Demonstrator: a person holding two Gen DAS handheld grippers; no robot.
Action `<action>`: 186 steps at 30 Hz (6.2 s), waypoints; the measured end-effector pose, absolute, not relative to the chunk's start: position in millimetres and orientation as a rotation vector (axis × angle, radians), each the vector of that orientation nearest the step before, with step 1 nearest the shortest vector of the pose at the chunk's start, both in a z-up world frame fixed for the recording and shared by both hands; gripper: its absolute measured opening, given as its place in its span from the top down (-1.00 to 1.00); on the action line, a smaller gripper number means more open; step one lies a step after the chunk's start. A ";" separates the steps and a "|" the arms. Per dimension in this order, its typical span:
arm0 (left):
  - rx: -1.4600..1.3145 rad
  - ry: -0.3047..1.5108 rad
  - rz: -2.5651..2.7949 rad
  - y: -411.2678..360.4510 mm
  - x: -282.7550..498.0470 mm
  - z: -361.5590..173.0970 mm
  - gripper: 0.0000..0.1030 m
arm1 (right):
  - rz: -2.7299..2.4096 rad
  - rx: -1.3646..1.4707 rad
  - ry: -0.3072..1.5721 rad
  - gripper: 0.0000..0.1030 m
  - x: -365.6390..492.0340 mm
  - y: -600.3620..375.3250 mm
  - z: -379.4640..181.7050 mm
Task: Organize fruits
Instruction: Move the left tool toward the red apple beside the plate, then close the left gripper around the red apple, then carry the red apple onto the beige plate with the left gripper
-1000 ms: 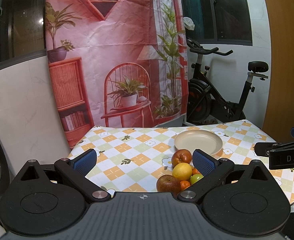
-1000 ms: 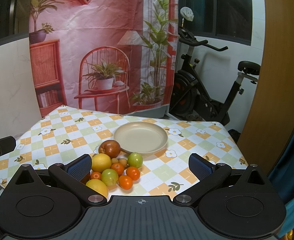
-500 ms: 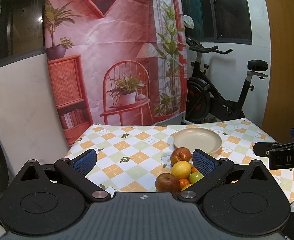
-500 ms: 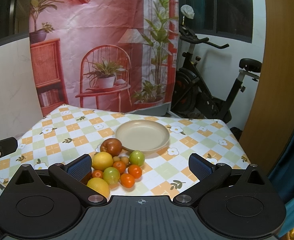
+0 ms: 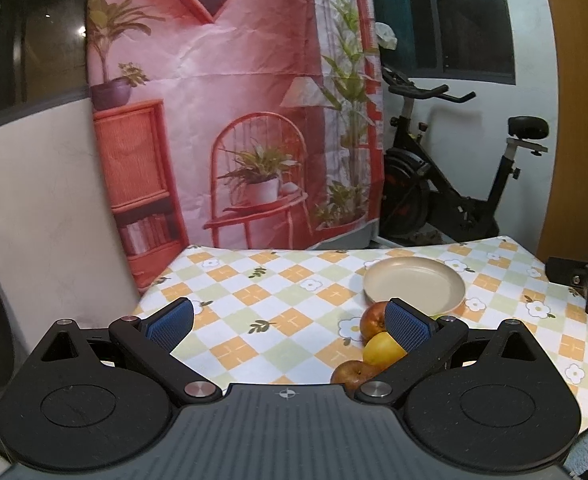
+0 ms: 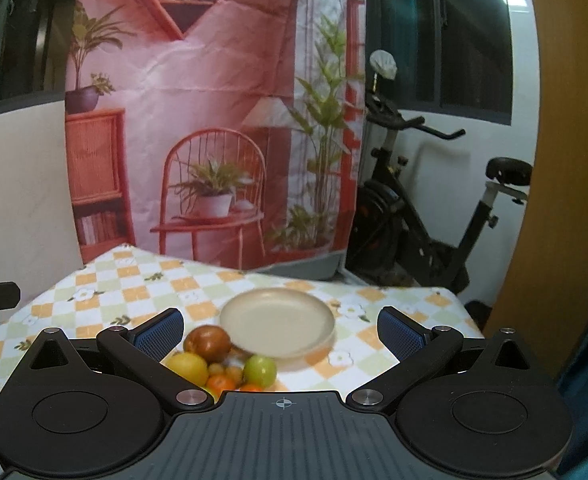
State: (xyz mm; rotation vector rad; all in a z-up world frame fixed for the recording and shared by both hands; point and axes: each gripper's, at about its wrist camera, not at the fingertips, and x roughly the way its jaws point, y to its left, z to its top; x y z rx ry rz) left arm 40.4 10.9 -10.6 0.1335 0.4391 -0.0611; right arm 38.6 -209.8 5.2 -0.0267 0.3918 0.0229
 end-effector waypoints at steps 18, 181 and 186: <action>0.089 0.418 -0.109 14.2 119.1 -19.6 -0.70 | 0.194 -0.018 0.406 -0.99 137.4 -208.6 -35.8; -0.253 0.981 -0.627 -31.4 398.6 -142.4 0.14 | 0.533 -0.122 0.825 -0.18 382.0 -199.5 -110.8; -0.251 1.007 -0.587 -44.5 420.0 -153.6 0.14 | 0.518 -0.115 0.832 -0.18 400.2 -205.7 -127.2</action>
